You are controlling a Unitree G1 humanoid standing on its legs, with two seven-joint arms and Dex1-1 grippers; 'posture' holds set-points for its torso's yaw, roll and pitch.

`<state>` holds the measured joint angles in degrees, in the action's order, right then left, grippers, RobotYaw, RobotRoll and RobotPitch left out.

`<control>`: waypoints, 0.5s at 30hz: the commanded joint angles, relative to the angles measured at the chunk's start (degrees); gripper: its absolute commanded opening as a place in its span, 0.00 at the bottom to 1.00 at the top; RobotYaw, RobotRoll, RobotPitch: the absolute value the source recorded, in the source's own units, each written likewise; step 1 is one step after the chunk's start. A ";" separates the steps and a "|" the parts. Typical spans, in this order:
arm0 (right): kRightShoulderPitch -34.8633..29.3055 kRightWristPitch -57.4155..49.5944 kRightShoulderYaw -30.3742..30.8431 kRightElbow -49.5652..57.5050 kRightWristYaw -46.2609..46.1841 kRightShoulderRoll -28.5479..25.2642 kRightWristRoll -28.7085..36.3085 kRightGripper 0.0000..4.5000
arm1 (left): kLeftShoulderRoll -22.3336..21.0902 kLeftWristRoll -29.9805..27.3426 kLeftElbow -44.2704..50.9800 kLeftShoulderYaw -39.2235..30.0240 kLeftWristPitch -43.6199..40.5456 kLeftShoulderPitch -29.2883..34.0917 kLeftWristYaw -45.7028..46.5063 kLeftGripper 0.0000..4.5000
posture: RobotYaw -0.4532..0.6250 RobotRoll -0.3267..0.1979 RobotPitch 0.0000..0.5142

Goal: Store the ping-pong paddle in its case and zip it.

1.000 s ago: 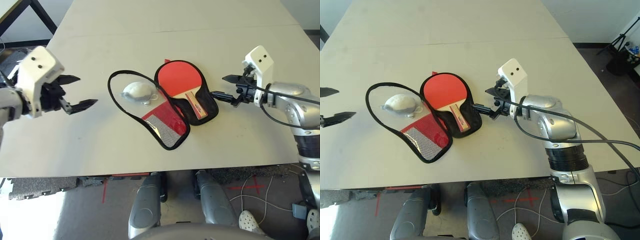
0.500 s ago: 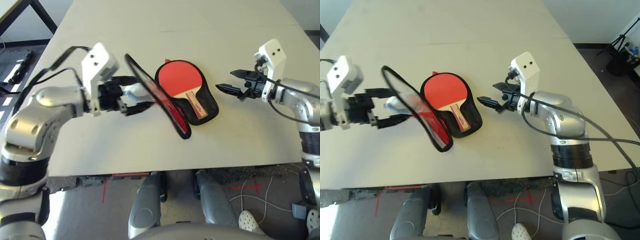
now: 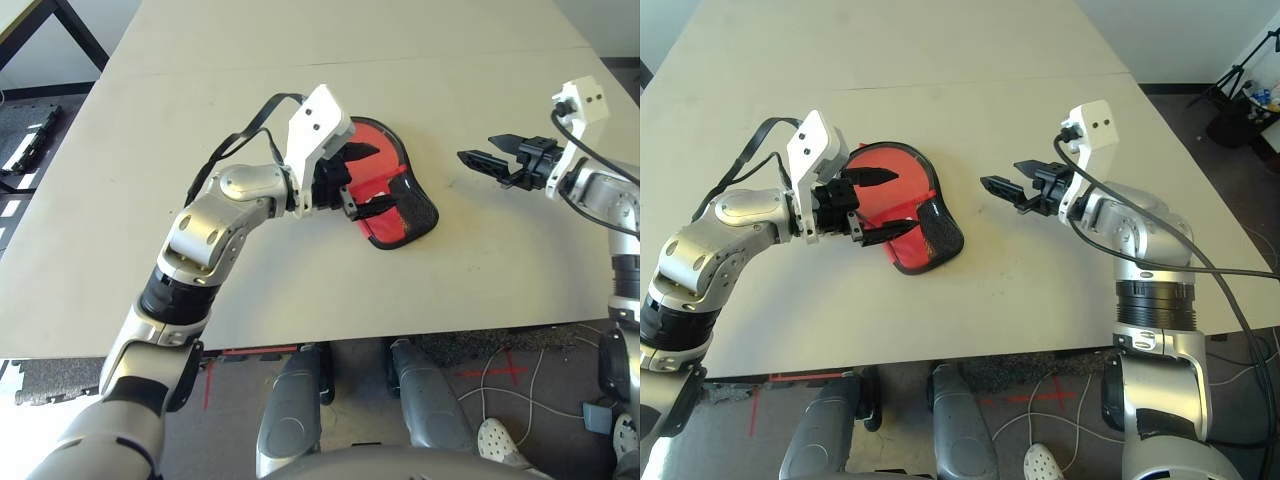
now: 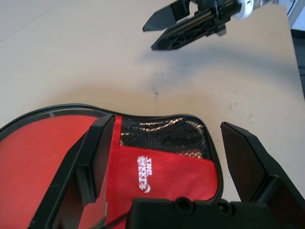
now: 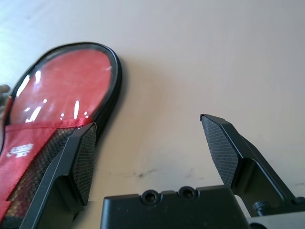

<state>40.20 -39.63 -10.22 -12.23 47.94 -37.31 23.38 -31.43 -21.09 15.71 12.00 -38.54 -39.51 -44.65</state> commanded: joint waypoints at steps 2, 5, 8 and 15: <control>-0.85 -4.55 -0.38 -2.29 5.02 -1.04 4.26 1.00 | -2.39 1.03 0.25 -1.11 0.66 2.05 -1.21 1.00 | 0.43 0.62 0.46; -1.43 -12.20 0.39 -2.59 8.40 -1.92 8.01 1.00 | -3.77 1.00 1.32 -1.78 0.25 3.35 -1.53 1.00 | 0.44 0.62 0.47; -2.66 -15.38 2.61 -1.10 8.73 -2.61 8.03 1.00 | -4.51 0.85 2.15 -2.13 -0.13 4.24 -1.56 1.00 | 0.44 0.62 0.48; -5.52 -19.03 5.35 2.35 8.18 -0.58 9.15 1.00 | -5.33 0.65 3.40 -2.58 -1.02 5.06 -1.34 1.00 | 0.45 0.62 0.49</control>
<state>35.74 -57.51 -5.92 -11.35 56.40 -38.42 31.69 -36.26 -20.40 17.91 9.78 -38.91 -35.37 -45.64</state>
